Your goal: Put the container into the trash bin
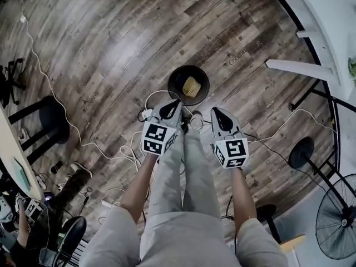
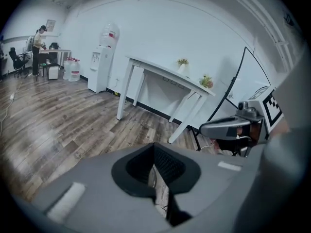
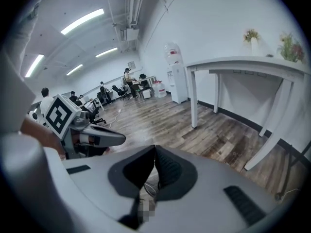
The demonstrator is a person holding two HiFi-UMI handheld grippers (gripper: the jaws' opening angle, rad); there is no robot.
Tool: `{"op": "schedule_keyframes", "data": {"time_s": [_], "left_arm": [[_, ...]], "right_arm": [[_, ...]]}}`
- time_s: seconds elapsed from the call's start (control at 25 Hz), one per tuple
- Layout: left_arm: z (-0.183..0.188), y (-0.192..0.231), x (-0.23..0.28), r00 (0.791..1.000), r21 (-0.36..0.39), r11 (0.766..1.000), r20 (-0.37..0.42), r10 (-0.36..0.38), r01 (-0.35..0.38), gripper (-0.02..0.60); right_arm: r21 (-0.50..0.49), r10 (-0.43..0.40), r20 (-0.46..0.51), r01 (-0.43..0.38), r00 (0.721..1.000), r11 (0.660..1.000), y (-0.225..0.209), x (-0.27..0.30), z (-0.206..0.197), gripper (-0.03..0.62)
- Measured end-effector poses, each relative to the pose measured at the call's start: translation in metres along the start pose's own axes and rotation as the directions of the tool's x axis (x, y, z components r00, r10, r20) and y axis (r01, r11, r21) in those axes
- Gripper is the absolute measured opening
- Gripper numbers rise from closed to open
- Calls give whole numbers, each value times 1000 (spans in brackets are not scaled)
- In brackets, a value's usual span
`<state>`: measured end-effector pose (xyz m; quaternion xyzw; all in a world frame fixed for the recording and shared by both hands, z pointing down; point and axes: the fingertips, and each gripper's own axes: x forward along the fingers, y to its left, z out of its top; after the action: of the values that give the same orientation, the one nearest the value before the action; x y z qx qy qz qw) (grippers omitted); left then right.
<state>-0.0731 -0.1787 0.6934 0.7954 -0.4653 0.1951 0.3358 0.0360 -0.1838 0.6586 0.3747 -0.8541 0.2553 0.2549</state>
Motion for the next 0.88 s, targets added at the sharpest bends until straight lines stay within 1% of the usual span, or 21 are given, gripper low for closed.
{"op": "schedule_keyframes", "data": {"time_s": [0.16,0.44,0.52,0.64,0.88], "left_arm": [[37,-7,-19,999,20,1000,46,10,-11,11],[106,-19,-43,993,99,995,116,22,-34,11],[125,-22,-52,990,108,993,139,29,-44,11],[150,-28,-67,986,113,992,161,36,-54,11],[185,-40,-93,982,128,989,181,52,-76,11]], "right_arm": [[-13,-21,46,22,999,1000,-4,-16,32,14],[-53,-65,142,73,988,996,-11,-43,96,14],[-69,-75,163,87,984,994,-11,-52,112,14],[-68,-89,195,104,977,992,-14,-68,135,14],[-74,-117,239,138,964,988,-21,-102,171,14]]}}
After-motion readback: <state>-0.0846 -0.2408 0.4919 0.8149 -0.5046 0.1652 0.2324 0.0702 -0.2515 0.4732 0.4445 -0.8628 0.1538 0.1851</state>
